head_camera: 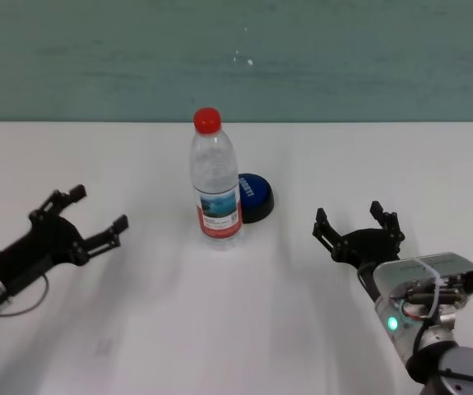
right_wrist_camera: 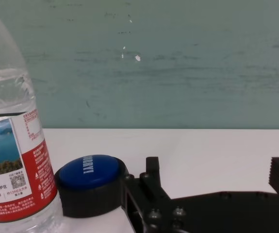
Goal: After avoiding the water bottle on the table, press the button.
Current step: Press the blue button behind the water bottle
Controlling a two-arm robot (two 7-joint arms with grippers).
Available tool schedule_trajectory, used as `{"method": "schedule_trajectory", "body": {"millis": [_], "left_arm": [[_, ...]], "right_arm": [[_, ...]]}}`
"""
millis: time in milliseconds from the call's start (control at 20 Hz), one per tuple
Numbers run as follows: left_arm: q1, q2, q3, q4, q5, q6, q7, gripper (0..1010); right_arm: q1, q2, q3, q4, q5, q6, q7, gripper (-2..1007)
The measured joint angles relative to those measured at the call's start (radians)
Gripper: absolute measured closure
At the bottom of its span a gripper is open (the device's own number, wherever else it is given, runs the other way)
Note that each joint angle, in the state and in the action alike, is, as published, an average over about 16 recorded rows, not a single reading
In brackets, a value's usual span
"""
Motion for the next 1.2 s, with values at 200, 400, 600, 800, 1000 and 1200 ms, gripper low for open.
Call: {"method": "schedule_trajectory", "body": {"millis": [200, 400, 600, 800, 1000, 1200], "left_arm": [[-0.034, 0.009, 0.005, 0.026, 0.000, -0.004, -0.013, 10], [-0.087, 0.005, 0.024, 0.069, 0.005, -0.010, -0.030, 10], [-0.146, -0.006, 0.049, 0.118, 0.012, -0.017, -0.048, 10], [-0.206, -0.019, 0.075, 0.174, 0.018, -0.026, -0.064, 10], [-0.260, -0.034, 0.098, 0.232, 0.020, -0.039, -0.079, 10], [-0.309, -0.052, 0.116, 0.294, 0.019, -0.055, -0.091, 10]], "right_arm": [[0.000, 0.000, 0.000, 0.000, 0.000, 0.000, 0.000, 1], [0.000, 0.000, 0.000, 0.000, 0.000, 0.000, 0.000, 1], [0.000, 0.000, 0.000, 0.000, 0.000, 0.000, 0.000, 1], [0.000, 0.000, 0.000, 0.000, 0.000, 0.000, 0.000, 1], [0.000, 0.000, 0.000, 0.000, 0.000, 0.000, 0.000, 1], [0.000, 0.000, 0.000, 0.000, 0.000, 0.000, 0.000, 1]]}}
